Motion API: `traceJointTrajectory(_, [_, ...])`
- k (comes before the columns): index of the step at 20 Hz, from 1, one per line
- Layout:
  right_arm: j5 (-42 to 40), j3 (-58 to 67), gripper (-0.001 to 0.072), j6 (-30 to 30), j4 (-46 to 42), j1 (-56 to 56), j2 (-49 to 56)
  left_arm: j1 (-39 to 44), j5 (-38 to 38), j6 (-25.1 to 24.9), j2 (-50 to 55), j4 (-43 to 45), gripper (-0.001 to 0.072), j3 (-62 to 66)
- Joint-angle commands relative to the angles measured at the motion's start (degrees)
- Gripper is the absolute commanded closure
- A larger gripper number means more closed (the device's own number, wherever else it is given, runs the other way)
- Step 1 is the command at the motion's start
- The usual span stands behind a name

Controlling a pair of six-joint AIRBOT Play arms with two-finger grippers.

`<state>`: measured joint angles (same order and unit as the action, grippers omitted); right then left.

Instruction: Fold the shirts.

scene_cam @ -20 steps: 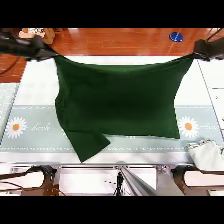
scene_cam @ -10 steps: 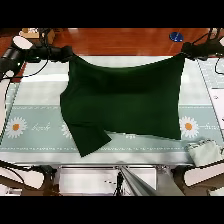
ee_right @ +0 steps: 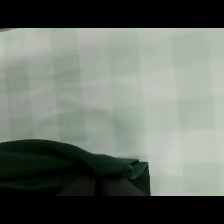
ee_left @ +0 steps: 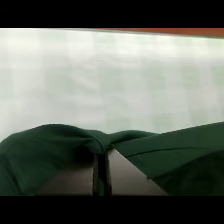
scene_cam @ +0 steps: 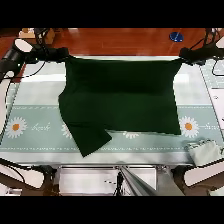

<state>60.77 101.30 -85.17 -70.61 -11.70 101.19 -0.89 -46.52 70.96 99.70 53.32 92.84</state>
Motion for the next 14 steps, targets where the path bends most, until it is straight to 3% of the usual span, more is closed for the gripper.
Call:
traceJointTrajectory(1, [5.7,0.0,0.0678,-0.3,-0.6,0.0,0.1,0.6,-3.7,0.5,1.9,1.0,0.0685,0.0])
traceJointTrajectory(6, [19.1,0.0,0.0678,2.2,-2.0,0.0,-0.2,-0.2,-14.9,0.3,0.1,5.9,0.0686,0.1])
traceJointTrajectory(8, [23.4,0.0,0.0678,2.6,-2.0,0.0,-0.2,-0.3,-22.1,2.4,-0.6,5.9,0.0686,0.1])
traceJointTrajectory(10, [23.7,0.0,0.0678,1.9,-2.0,0.0,-0.2,0.3,-27.1,3.7,0.0,7.6,0.0686,0.0])
traceJointTrajectory(14, [24.2,0.0,0.0678,0.1,-2.9,0.0,1.2,1.2,-28.5,7.1,2.0,13.2,0.0686,-0.2])
